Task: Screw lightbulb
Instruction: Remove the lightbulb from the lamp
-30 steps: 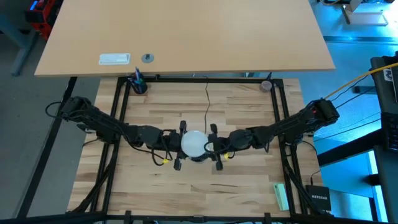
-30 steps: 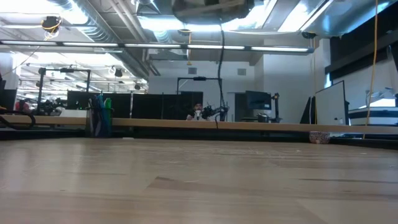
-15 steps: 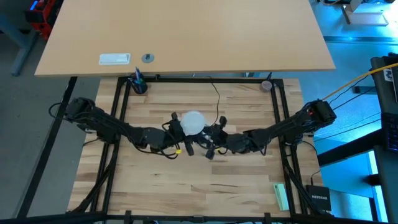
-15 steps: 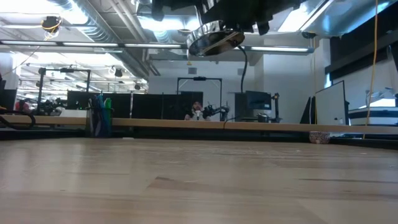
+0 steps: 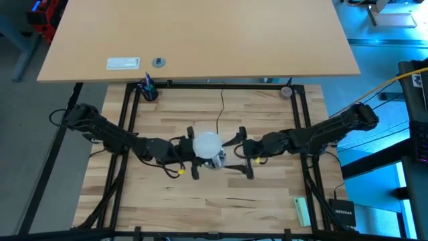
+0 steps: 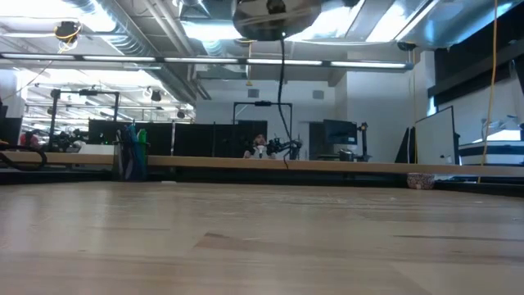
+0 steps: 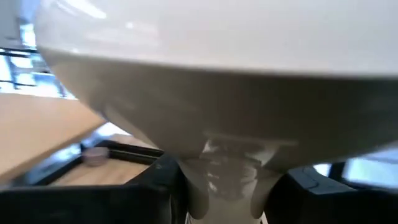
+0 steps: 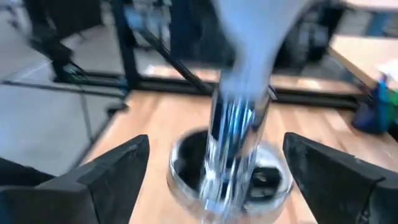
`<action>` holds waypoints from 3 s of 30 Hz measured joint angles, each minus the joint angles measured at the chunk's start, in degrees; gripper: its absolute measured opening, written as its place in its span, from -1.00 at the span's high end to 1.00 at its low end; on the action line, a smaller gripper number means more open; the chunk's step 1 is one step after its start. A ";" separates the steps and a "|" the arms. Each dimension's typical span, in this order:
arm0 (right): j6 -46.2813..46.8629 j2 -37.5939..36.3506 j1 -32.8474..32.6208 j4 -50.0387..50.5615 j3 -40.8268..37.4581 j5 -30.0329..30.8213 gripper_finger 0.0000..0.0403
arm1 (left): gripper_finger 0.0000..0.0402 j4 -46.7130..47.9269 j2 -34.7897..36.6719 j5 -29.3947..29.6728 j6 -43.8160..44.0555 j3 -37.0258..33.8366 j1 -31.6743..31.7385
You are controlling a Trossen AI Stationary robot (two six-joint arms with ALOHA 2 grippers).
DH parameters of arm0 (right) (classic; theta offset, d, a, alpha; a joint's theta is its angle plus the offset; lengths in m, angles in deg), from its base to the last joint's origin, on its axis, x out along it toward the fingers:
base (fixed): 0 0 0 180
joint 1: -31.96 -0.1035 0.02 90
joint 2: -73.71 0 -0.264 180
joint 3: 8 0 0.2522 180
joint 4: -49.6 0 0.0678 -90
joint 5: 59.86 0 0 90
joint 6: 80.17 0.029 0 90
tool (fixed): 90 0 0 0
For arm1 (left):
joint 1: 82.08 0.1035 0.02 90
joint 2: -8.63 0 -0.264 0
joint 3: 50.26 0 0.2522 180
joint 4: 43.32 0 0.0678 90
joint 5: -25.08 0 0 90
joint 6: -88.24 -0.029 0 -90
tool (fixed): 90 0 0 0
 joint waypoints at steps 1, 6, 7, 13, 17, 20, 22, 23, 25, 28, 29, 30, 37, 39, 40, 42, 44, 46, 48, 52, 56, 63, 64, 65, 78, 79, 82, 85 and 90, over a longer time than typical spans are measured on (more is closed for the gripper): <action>-0.11 -0.09 0.00 -0.62 0.11 -1.33 -0.85 | 0.33 0.02 -0.12 -2.82 0.02 -0.08 0.17; -1.29 4.40 0.39 -6.46 -0.05 -9.49 -0.77 | 0.34 -1.98 -0.10 -15.92 2.06 -0.15 1.49; -1.04 5.76 0.39 -9.67 -0.04 -11.10 -0.74 | 0.34 -3.08 -0.28 -16.52 2.32 -0.15 1.63; 1.56 11.69 0.40 -21.11 -0.05 -16.42 -0.65 | 0.34 -5.30 -0.47 -22.22 2.53 -0.13 1.36; 2.31 13.32 0.66 -20.74 1.61 -17.09 -0.59 | 0.34 -4.46 -0.47 -22.39 2.05 -0.02 1.33; 2.46 14.18 0.70 -17.72 3.53 -15.93 -0.45 | 0.34 -4.14 -0.47 -22.31 1.60 -0.02 1.41; 1.41 14.41 0.68 -16.66 4.26 -13.70 -0.29 | 0.34 -4.12 -0.47 -22.07 1.38 0.00 1.41; 0.80 14.46 0.68 -16.10 4.47 -12.24 -0.20 | 0.34 -3.98 -0.47 -21.81 1.36 0.00 1.40; -0.11 14.47 0.66 -14.79 4.52 -9.88 0.01 | 0.34 -3.18 -0.47 -21.09 1.18 0.00 1.40; -0.64 13.75 0.61 -12.05 4.52 -6.28 0.13 | 0.34 -1.71 -0.47 -16.90 0.19 0.00 1.17; -0.77 13.18 0.53 -10.93 4.52 -4.04 0.13 | 0.34 -1.62 -0.45 -14.99 -0.25 0.00 0.90; -0.87 12.49 0.09 -9.61 4.52 -1.05 0.13 | 0.34 -1.68 -0.40 -12.35 -0.74 0.02 0.58; -3.65 12.52 -2.73 -8.36 4.58 29.32 0.13 | 0.34 -4.74 -2.60 8.47 1.00 0.63 -0.36; -5.74 13.37 -2.73 -9.70 4.43 33.62 0.13 | 0.34 -5.13 -4.97 12.64 1.68 2.26 -0.32; -6.50 13.69 -2.66 -10.64 4.31 35.44 0.13 | 0.34 -5.12 -6.34 14.72 1.72 3.49 -0.42; -7.69 14.03 -2.46 -11.18 4.28 36.60 0.13 | 0.34 -5.10 -8.55 19.32 -0.03 5.86 -1.17; -8.27 14.04 -2.34 -10.72 4.28 37.06 0.13 | 0.34 -5.08 -9.96 22.93 -2.65 7.75 -2.07; -9.09 14.05 -2.43 -10.61 4.29 35.65 0.13 | 0.34 -4.65 -10.11 24.40 -5.49 8.35 -2.96; -9.29 13.67 -2.45 -10.17 4.44 32.83 0.13 | 0.34 -4.14 -9.33 24.29 -6.85 8.41 -3.59; -8.65 10.47 -2.27 -7.45 4.49 21.80 -0.20 | 0.34 -2.32 -7.54 21.13 -8.82 8.32 -4.45; -4.90 5.93 -2.34 -3.98 4.78 8.19 -0.72 | 0.34 0.35 -5.71 10.62 -7.24 8.24 -4.74; 1.93 4.10 -2.34 -2.43 4.64 -12.40 -0.89 | 0.34 0.45 -5.04 -14.15 -2.64 8.27 -1.92; 2.04 4.70 -2.34 -3.79 4.63 -13.55 -0.86 | 0.34 0.24 -5.21 -17.89 -1.65 8.27 -1.41; 2.53 5.28 -2.34 -4.99 4.63 -14.49 -0.83 | 0.34 0.36 -5.23 -20.53 -0.71 8.27 -1.02; 4.65 8.64 -2.33 -9.05 4.56 -13.93 0.09 | 0.34 3.13 -5.28 -22.13 0.90 8.29 -0.29; 4.66 8.47 -2.34 -8.35 4.56 -12.56 0.16 | 0.34 3.17 -5.28 -20.94 0.84 8.29 -0.29; 3.58 7.45 -2.40 -5.32 4.56 -6.12 0.16 | 0.34 3.48 -5.23 -15.92 0.78 8.29 -0.66; 3.37 7.28 -3.53 -3.65 4.58 4.81 0.16 | 0.34 3.86 -5.21 -7.89 0.80 8.27 -1.03; 3.41 7.91 -5.20 -2.37 4.49 29.35 0.16 | 0.34 1.65 -7.91 6.75 3.71 8.86 -0.68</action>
